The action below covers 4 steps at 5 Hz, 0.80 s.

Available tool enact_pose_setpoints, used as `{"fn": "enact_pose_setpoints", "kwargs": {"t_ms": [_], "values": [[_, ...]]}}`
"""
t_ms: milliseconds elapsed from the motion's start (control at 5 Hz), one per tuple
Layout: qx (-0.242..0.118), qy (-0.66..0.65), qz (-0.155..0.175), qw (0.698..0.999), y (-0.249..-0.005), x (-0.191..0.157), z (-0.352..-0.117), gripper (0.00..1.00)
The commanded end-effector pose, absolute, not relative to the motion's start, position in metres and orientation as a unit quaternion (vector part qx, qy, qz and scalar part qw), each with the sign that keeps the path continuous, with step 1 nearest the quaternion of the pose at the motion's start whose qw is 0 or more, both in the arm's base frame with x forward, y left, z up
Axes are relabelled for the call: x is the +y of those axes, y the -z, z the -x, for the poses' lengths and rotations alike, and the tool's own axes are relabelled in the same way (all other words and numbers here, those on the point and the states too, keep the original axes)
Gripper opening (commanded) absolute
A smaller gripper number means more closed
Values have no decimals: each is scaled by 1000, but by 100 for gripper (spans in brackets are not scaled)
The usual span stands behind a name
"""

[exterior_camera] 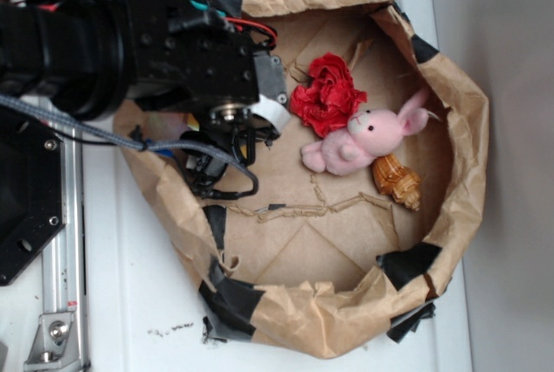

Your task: Grab the green sponge.

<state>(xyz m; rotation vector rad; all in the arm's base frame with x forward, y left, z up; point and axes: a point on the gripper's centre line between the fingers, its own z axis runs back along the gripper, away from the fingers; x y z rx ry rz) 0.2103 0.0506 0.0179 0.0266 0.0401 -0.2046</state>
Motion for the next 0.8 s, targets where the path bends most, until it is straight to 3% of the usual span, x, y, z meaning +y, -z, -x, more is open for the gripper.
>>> {"fn": "enact_pose_setpoints", "kwargs": {"t_ms": [0, 200, 400, 600], "values": [[-102, 85, 8, 991, -127, 25, -238, 0], [-105, 60, 12, 993, -171, 20, -247, 0], [-108, 13, 25, 994, -167, 17, -252, 0], [-109, 7, 10, 994, -158, 11, -254, 0]]}}
